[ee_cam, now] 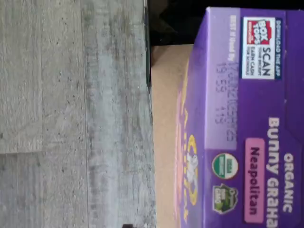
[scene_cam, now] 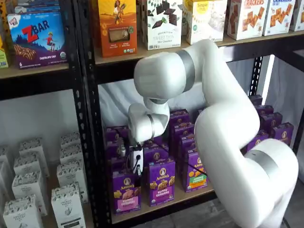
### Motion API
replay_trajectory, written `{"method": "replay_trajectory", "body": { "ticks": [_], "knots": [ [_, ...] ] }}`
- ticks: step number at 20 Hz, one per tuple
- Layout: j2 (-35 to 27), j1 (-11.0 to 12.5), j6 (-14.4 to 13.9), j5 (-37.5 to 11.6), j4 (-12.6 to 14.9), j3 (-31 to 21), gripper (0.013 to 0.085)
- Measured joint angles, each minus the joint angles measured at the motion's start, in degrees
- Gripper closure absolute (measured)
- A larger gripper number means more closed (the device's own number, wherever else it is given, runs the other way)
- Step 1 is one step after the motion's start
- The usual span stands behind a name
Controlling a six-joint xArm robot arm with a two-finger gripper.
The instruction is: Pick up the purple box with a pink patch in the middle, on the bottom shelf, the first box from the left
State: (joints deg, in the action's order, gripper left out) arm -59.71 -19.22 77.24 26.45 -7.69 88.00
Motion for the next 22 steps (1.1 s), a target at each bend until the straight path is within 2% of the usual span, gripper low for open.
{"method": "replay_trajectory", "body": {
  "ticks": [8,9,10,12,13,16,22],
  "knots": [
    [-1.5,-0.1,1.1,0.9,-1.5,1.7,0.013],
    [-1.6,-0.1,1.2,0.9,-1.5,1.8,0.017],
    [-1.6,-0.2,1.2,1.0,-1.6,1.8,0.017],
    [-1.7,-0.2,1.4,1.2,-1.9,1.9,0.025],
    [-1.7,-0.3,1.5,1.1,-2.0,1.9,0.025],
    [-1.7,-0.3,1.5,1.2,-2.1,2.0,0.033],
    [-1.7,-0.3,0.7,0.7,-1.2,1.8,0.033]
  ]
}}
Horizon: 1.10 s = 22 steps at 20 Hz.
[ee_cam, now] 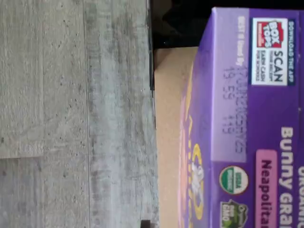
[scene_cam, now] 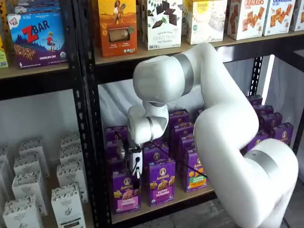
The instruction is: Pick up the purple box with a pink patch in the middle, on the bottom shelf, the first box from the left
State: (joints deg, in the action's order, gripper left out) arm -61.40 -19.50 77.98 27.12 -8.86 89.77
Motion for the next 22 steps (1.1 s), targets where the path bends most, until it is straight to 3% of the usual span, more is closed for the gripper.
{"method": "replay_trajectory", "body": {
  "ticks": [7,9,13,20,22],
  "knots": [
    [-0.5,0.0,0.0,0.4,0.0,0.8,0.033],
    [-0.6,0.0,-0.1,0.5,0.0,1.1,0.041],
    [-0.9,0.0,-0.2,1.0,0.1,1.7,0.049],
    [-1.3,-0.1,-0.6,2.0,0.5,2.6,0.049],
    [-1.3,-0.1,-0.7,2.1,0.5,2.6,0.053]
  ]
}}
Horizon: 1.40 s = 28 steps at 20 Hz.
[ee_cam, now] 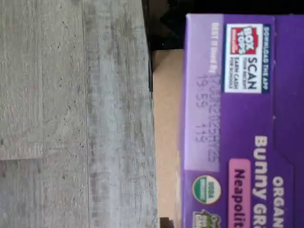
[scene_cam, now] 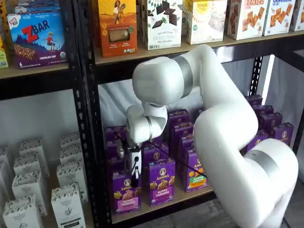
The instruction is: Pick up the purple box with a pink patch in the middle, on the bottom shelf, the first box from the left
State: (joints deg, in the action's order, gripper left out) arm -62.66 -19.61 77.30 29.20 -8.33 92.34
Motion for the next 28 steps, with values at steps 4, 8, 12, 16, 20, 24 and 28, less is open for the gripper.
{"method": "replay_trajectory", "body": {
  "ticks": [4,8,12,16,20,24,28],
  "knots": [
    [0.3,0.1,0.0,-0.1,0.1,-0.4,0.061],
    [0.9,0.2,-1.0,-0.2,1.4,-1.1,0.061],
    [2.1,0.3,-2.0,-0.1,2.6,-2.8,0.061],
    [4.5,0.0,-3.1,-0.9,3.6,-6.4,0.061],
    [8.2,-0.7,-3.8,-2.0,3.6,-11.6,0.061],
    [11.8,-1.6,-4.2,-2.8,3.3,-16.2,0.061],
    [15.6,-2.2,-4.2,-4.3,2.6,-21.0,0.061]
  ]
}}
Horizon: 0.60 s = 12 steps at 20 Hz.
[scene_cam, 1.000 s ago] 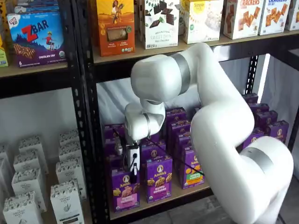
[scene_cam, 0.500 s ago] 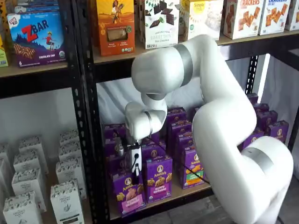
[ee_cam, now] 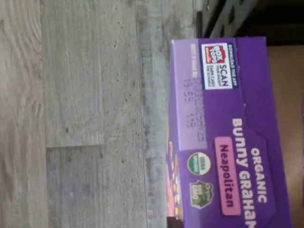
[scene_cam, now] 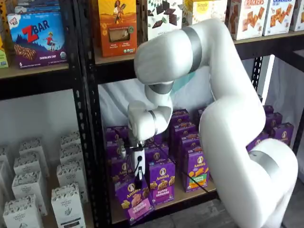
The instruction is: Pick up the purple box with a pink patch in the middle, on the bottom shelf, the first box from the left
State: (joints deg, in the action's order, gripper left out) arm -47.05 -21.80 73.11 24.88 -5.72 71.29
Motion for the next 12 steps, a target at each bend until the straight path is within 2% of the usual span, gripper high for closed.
{"method": "replay_trajectory", "body": {
  "ticks": [9,10,12],
  "knots": [
    [9.4,-0.5,1.6,-1.9,-2.2,-10.6,0.061],
    [10.4,-0.6,2.1,-1.8,-2.8,-11.6,0.065],
    [12.2,-0.6,2.5,-2.0,-3.4,-13.5,0.065]
  ]
}}
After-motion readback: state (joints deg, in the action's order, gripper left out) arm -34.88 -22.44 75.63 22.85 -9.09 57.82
